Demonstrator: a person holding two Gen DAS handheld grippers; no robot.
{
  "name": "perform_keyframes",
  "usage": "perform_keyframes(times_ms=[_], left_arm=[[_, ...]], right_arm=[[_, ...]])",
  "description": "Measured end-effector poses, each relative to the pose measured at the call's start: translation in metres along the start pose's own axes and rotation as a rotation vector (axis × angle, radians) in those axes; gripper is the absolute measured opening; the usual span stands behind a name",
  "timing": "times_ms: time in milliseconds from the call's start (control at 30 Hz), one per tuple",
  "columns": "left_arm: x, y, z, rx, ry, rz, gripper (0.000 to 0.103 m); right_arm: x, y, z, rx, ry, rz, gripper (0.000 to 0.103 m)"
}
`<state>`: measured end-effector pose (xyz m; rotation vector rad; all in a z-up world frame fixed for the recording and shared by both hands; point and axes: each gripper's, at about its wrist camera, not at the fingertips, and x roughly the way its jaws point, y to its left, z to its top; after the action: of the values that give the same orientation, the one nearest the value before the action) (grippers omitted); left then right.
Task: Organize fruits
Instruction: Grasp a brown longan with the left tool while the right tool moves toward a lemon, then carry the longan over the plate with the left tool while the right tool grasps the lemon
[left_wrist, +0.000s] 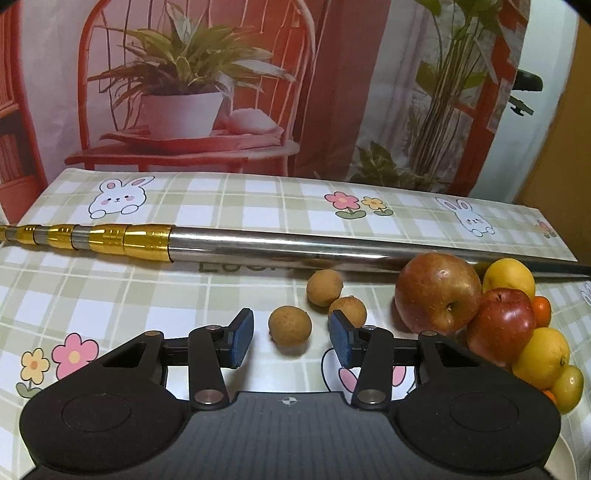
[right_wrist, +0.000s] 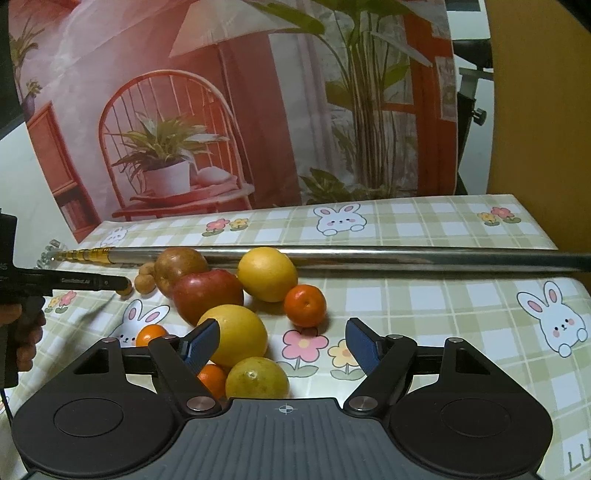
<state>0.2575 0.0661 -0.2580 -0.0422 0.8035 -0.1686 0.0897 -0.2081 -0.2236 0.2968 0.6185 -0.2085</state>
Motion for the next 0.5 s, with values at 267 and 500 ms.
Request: perform_keyframes(times_ms=[267, 500], left_arm=[[0.003, -0.008, -0.003, 0.045, 0.015, 0.002, 0.028], [-0.023, -0.016, -0.009, 0.108, -0.013, -0.013, 0.028]], right_arm=[[0.004, -0.001, -0.003, 0.013, 0.010, -0.001, 0.072], [0.007, -0.001, -0.005, 0.020, 0.015, 0.004, 0.071]])
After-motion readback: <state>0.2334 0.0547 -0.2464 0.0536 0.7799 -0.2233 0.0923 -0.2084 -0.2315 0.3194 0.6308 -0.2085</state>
